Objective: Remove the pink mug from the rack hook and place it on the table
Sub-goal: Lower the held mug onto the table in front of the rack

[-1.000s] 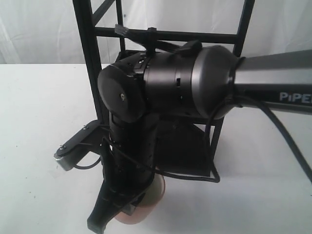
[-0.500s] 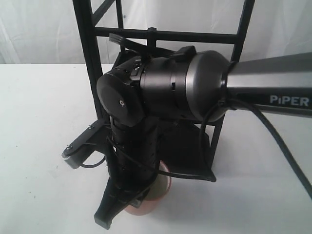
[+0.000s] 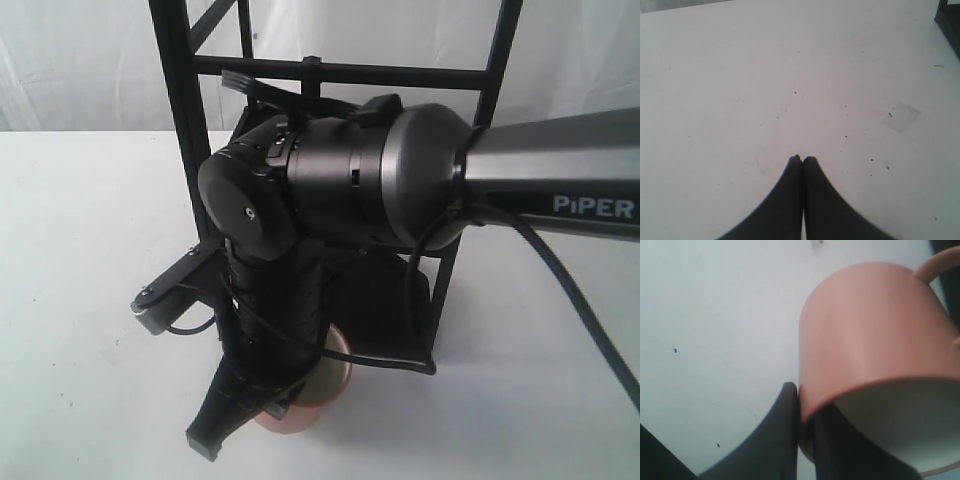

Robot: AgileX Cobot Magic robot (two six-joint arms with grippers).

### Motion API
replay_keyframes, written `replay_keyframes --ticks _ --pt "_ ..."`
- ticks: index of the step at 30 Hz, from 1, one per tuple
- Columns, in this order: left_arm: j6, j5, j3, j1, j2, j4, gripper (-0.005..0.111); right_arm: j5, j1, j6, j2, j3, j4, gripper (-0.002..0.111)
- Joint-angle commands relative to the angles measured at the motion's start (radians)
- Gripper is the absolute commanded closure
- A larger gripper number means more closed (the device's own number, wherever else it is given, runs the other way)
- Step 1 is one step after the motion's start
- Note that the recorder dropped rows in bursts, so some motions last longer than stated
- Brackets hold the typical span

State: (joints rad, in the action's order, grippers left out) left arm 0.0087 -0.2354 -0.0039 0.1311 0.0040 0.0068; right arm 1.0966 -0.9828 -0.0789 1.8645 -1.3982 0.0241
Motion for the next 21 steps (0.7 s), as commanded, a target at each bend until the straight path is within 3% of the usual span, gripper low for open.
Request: replay_keyframes --ticks 1,10,21 --pt "-0.009 0.002 0.004 -0.003 -0.004 -0.001 0.107 -0.047 0.006 -0.008 -0.002 -0.008 -0.006 0.108" --pt "-0.009 0.002 0.004 -0.003 -0.004 -0.001 0.107 -0.131 0.006 -0.008 -0.002 -0.008 0.0 0.108" --pt "-0.009 0.002 0.004 -0.003 -0.004 -0.001 0.107 -0.004 0.006 -0.014 0.022 -0.008 0.029 0.108"
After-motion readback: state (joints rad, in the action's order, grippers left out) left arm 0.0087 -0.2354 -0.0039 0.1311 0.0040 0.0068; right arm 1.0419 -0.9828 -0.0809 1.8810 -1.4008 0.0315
